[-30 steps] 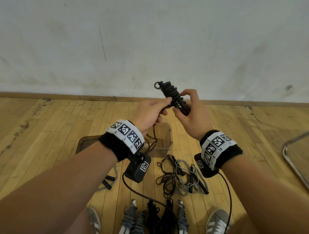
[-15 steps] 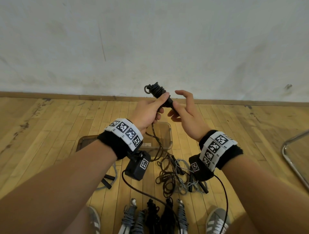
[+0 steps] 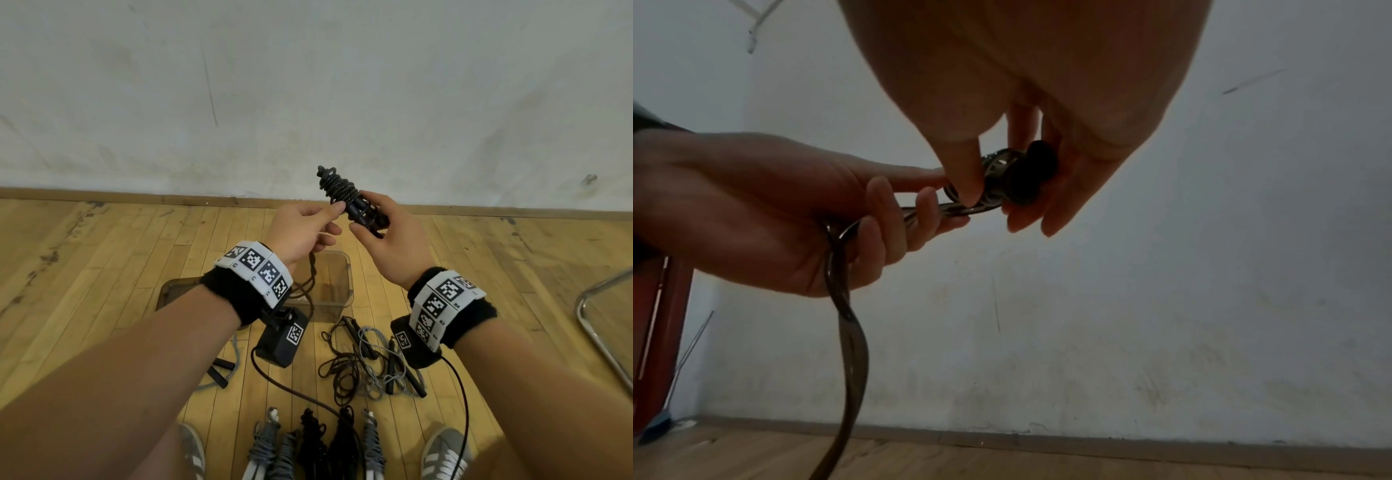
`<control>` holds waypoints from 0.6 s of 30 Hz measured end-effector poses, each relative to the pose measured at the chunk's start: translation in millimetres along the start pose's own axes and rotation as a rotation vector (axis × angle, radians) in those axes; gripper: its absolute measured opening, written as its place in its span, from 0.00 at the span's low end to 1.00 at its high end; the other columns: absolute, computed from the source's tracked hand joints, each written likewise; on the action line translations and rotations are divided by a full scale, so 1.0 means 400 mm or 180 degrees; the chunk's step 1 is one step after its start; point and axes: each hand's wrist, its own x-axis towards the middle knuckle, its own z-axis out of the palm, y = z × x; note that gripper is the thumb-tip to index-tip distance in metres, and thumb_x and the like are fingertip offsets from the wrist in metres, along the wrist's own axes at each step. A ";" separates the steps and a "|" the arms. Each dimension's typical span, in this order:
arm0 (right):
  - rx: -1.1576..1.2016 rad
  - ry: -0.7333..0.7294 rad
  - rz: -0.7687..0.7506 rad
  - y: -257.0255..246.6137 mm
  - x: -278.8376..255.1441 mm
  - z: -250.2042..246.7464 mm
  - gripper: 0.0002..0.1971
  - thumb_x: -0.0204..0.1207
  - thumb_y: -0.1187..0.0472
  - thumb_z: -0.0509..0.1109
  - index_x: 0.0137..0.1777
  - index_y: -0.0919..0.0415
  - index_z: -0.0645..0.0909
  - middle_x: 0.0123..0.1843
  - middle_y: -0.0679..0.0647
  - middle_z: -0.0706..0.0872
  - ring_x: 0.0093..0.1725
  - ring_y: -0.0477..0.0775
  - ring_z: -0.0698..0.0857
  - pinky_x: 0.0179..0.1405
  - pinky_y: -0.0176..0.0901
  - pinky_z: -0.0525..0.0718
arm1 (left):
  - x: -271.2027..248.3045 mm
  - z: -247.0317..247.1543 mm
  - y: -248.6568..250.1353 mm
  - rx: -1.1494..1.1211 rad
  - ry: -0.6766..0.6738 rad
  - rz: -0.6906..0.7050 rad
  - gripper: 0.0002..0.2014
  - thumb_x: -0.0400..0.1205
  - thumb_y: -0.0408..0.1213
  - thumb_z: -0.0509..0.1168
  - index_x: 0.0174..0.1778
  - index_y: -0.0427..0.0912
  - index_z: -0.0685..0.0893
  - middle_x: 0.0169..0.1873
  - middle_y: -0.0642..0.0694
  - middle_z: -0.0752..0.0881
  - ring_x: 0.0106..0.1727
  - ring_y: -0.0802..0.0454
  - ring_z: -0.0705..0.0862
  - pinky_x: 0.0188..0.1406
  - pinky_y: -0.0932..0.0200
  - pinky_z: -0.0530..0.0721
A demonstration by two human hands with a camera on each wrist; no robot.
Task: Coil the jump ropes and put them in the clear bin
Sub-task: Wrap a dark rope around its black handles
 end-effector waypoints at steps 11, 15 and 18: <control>-0.0582 0.0049 -0.0211 -0.017 -0.006 0.004 0.25 0.76 0.51 0.79 0.67 0.46 0.70 0.43 0.42 0.86 0.40 0.45 0.86 0.35 0.43 0.84 | -0.006 0.006 0.002 -0.0140 -0.0031 -0.0175 0.22 0.79 0.57 0.75 0.54 0.40 0.91 0.40 0.43 0.94 0.31 0.54 0.89 0.30 0.64 0.83; -0.0167 -0.0179 -0.0216 -0.022 -0.011 0.009 0.27 0.77 0.54 0.79 0.69 0.50 0.66 0.44 0.44 0.87 0.39 0.43 0.87 0.35 0.39 0.86 | 0.002 0.005 -0.006 -0.0093 0.0040 -0.0118 0.20 0.80 0.55 0.75 0.52 0.39 0.92 0.37 0.44 0.93 0.30 0.57 0.87 0.28 0.66 0.80; 0.0357 -0.0433 -0.0074 -0.031 -0.019 0.005 0.29 0.79 0.54 0.78 0.71 0.51 0.64 0.47 0.53 0.90 0.37 0.53 0.90 0.39 0.53 0.92 | 0.003 0.001 -0.007 -0.0113 0.0026 -0.0042 0.17 0.81 0.51 0.75 0.51 0.38 0.92 0.36 0.45 0.92 0.30 0.58 0.85 0.27 0.68 0.79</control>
